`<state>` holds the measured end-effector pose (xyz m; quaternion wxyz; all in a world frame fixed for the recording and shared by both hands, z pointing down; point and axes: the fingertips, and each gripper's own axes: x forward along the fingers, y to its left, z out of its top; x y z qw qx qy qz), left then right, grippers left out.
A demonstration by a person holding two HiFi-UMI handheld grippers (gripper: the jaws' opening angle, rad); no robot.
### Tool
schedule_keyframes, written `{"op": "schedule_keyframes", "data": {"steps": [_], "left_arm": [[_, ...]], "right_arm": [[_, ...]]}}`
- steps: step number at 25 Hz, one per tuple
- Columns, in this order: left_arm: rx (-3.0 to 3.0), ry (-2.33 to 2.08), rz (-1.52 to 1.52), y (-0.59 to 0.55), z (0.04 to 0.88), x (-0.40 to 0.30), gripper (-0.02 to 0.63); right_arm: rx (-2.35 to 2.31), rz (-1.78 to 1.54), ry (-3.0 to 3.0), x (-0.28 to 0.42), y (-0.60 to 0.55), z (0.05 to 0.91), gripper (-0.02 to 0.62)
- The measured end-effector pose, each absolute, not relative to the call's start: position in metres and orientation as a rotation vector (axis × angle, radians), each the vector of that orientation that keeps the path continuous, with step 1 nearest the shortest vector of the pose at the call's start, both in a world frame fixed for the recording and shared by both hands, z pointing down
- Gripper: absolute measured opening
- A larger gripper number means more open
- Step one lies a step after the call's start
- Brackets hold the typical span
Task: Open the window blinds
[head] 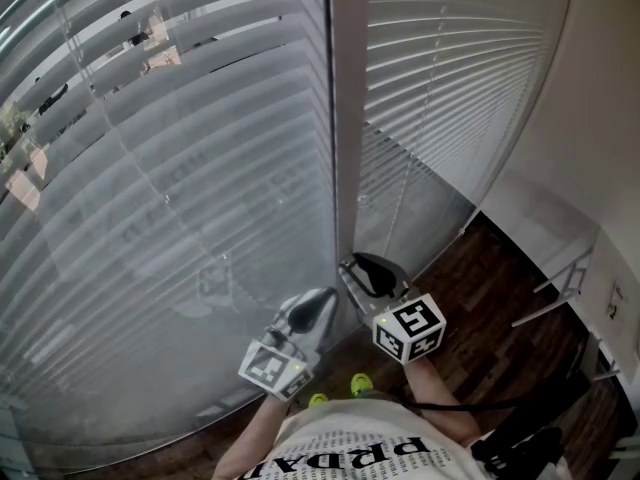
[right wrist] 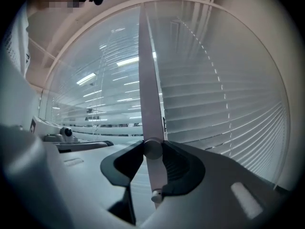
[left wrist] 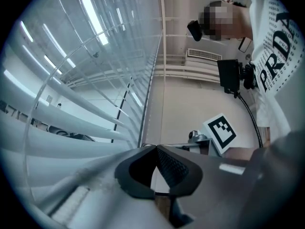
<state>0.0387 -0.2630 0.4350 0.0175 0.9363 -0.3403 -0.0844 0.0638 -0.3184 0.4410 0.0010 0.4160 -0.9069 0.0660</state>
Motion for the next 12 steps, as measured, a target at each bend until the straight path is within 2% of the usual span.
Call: {"op": "schedule_keyframes", "data": {"steps": [12], "left_arm": [[2.914, -1.059, -0.258, -0.2618, 0.4346, 0.0384, -0.006]], "right_arm": [[1.325, 0.391, -2.92, 0.0657, -0.3195, 0.4401, 0.13]]}}
